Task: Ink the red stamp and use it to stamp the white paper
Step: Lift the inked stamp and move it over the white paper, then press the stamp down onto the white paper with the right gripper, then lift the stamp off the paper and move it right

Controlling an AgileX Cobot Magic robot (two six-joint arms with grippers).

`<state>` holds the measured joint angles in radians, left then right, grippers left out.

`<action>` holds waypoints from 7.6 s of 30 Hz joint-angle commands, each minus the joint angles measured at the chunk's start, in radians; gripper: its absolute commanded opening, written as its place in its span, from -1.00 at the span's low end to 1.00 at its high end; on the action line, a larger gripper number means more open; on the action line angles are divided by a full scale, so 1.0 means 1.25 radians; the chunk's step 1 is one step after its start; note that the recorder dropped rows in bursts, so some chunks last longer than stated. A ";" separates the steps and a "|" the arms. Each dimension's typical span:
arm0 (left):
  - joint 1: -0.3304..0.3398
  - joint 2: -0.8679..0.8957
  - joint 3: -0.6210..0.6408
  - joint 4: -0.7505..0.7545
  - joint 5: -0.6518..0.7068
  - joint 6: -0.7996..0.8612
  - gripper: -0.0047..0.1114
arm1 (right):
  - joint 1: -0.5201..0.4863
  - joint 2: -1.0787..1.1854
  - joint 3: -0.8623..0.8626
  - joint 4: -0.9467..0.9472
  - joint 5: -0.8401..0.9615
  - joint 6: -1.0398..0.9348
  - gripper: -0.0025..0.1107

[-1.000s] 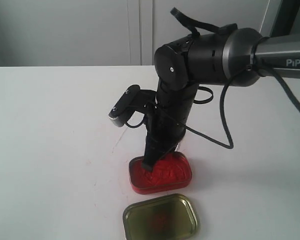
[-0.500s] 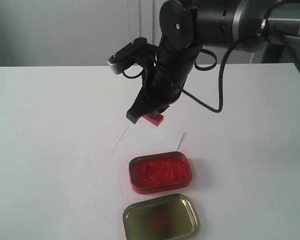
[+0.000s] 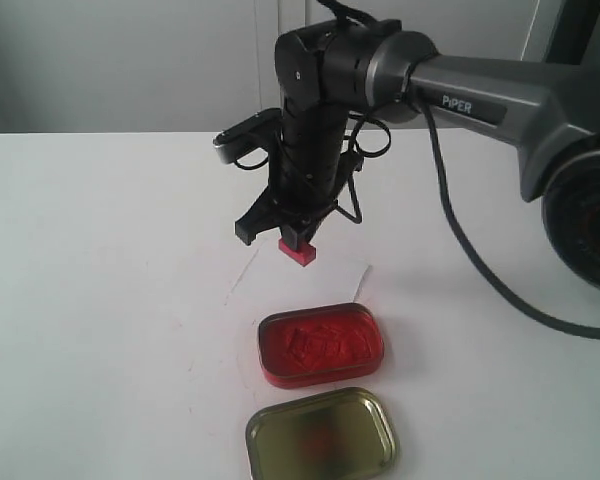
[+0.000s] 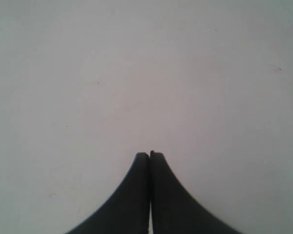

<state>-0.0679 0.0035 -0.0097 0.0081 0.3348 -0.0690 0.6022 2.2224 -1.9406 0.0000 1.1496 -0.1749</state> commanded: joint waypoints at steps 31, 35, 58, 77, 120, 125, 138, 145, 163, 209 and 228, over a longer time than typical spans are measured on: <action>0.001 -0.003 0.008 0.000 0.013 -0.001 -0.92 | -0.005 0.157 -0.021 -0.049 -0.035 0.060 -0.96; 0.001 -0.003 0.008 0.000 0.013 -0.001 -0.92 | -0.003 0.179 -0.019 -0.039 -0.030 0.072 -0.96; 0.001 -0.003 0.008 0.000 0.013 -0.001 -0.92 | -0.003 0.242 -0.019 0.053 -0.082 0.072 -0.96; 0.001 -0.003 0.008 0.000 0.013 -0.001 -0.92 | -0.003 0.242 -0.019 0.039 0.011 0.072 -0.96; 0.001 -0.003 0.008 0.000 0.013 -0.001 -0.92 | -0.003 0.227 -0.019 0.039 -0.013 0.074 -0.96; 0.001 -0.003 0.008 0.000 0.013 -0.001 -0.92 | -0.003 0.202 -0.019 0.039 -0.027 0.075 -0.96; 0.001 -0.003 0.008 0.000 0.013 -0.001 -0.92 | -0.003 0.145 -0.019 0.036 -0.047 0.075 -0.96; 0.001 -0.003 0.008 0.000 0.013 -0.001 -0.92 | -0.003 0.132 -0.019 0.036 -0.028 0.075 -0.96; 0.001 -0.003 0.008 0.000 0.013 -0.001 -0.92 | -0.003 0.059 -0.019 0.000 -0.014 0.080 -0.96; 0.001 -0.003 0.008 0.000 0.013 -0.001 -0.92 | -0.217 -0.130 0.074 0.370 0.057 -0.083 -0.96; 0.001 -0.003 0.008 0.000 0.013 -0.001 -0.92 | -0.392 -0.215 0.343 0.619 0.016 -0.269 -0.96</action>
<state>-0.0679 0.0035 -0.0097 0.0081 0.3348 -0.0690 0.1371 1.9669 -1.5518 0.7415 1.1861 -0.4706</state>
